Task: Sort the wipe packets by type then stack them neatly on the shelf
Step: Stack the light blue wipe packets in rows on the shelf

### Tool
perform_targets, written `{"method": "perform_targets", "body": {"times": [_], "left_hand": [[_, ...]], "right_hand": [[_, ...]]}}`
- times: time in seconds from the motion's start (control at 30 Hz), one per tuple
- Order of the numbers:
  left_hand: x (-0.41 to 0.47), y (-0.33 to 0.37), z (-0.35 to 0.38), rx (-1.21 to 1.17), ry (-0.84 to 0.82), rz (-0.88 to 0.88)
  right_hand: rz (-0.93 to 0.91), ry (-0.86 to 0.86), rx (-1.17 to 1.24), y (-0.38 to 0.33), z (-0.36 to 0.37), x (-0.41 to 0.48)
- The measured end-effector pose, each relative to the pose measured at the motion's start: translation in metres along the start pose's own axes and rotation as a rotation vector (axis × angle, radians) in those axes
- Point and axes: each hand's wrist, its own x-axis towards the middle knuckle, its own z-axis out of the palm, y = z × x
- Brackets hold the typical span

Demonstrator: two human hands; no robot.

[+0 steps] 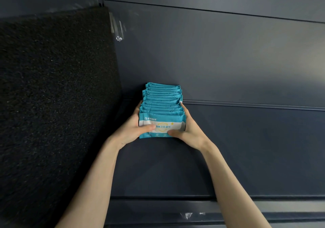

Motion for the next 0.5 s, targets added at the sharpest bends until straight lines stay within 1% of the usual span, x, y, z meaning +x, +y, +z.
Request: {"method": "perform_targets", "body": {"times": [0.27, 0.5], "left_hand": [[-0.0031, -0.0003, -0.0043, 0.01, 0.029, -0.008], [-0.0023, 0.0039, 0.0025, 0.034, -0.012, -0.023]], "right_hand": [[-0.008, 0.005, -0.027, 0.0054, 0.0074, 0.0046], [-0.001, 0.054, -0.021, 0.0075, -0.0005, -0.0003]]}}
